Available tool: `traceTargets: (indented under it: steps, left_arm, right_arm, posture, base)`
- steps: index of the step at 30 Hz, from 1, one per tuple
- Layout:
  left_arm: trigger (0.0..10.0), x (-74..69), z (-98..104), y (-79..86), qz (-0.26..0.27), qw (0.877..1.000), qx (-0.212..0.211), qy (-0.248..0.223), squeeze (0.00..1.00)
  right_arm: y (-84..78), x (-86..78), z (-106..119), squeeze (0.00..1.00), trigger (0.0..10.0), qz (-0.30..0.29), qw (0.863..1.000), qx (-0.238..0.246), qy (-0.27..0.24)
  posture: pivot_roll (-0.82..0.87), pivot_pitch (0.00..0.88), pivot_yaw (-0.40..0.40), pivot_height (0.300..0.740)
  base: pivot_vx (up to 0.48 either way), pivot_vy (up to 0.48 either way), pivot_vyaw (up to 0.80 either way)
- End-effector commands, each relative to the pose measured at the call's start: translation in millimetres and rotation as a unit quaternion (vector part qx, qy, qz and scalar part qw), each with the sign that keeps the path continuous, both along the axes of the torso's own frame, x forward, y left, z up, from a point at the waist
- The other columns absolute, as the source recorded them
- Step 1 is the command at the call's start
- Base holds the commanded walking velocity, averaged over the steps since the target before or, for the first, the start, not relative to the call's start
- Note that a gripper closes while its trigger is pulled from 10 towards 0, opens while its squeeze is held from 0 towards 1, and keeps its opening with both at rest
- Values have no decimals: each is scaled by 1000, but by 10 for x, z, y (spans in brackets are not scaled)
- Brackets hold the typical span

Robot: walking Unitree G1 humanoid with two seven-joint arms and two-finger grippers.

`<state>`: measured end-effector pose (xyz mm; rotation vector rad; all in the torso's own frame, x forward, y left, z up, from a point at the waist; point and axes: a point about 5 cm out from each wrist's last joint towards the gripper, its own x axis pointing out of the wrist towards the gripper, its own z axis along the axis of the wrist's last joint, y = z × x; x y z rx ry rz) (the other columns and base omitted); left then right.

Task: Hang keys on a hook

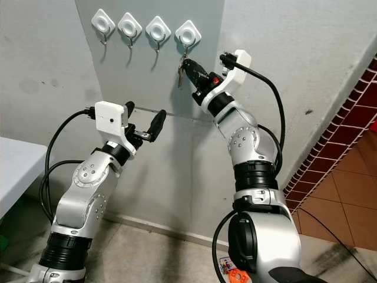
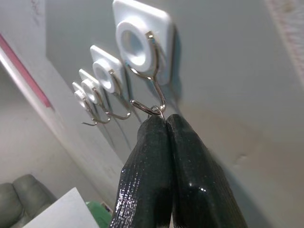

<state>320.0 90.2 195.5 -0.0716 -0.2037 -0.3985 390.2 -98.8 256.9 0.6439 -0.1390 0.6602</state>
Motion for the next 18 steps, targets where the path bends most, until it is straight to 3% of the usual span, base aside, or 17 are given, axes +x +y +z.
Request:
traceTargets:
  steps: [1, 2, 3, 4, 9, 18]
  left_arm:
    - [10000, 10, 80, 7, 5, 1000, 2, -14, 0]
    - [10000, 11, 81, 6, 5, 1000, 2, -14, 0]
    - [10000, 11, 80, 6, 6, 1000, 3, -14, 0]
    - [10000, 11, 78, 6, 7, 1000, 3, -13, 0]
    - [10000, 8, 56, 16, 11, 1000, 4, -11, 0]
    - [10000, 30, -46, 63, 29, 1000, 8, 5, 0]
  right_arm:
    - [2, -38, 104, 0, 10000, -1, 999, -13, -46]
    - [-1, -46, 104, 0, 10000, -2, 998, -15, -53]
    - [2, -58, 92, 557, 10000, 2, 998, -14, -55]
    - [4, -70, 76, 1000, 10000, 4, 998, -13, -61]
    - [-15, -122, -6, 1000, 10000, -13, 996, -28, -81]
    - [-82, -247, -395, 1000, 10000, -78, 992, -64, -71]
  posture:
    - [-7, 0, -22, 732]
    - [-7, 0, -22, 732]
    - [-7, 0, -22, 732]
    - [-7, 0, -22, 732]
    - [-4, 0, -23, 732]
    - [-13, 0, -11, 732]
  base:
    - [0, 0, 0]
    - [0, 0, 0]
    - [0, 0, 0]
    - [0, 0, 0]
    - [0, 0, 0]
    - [0, 0, 0]
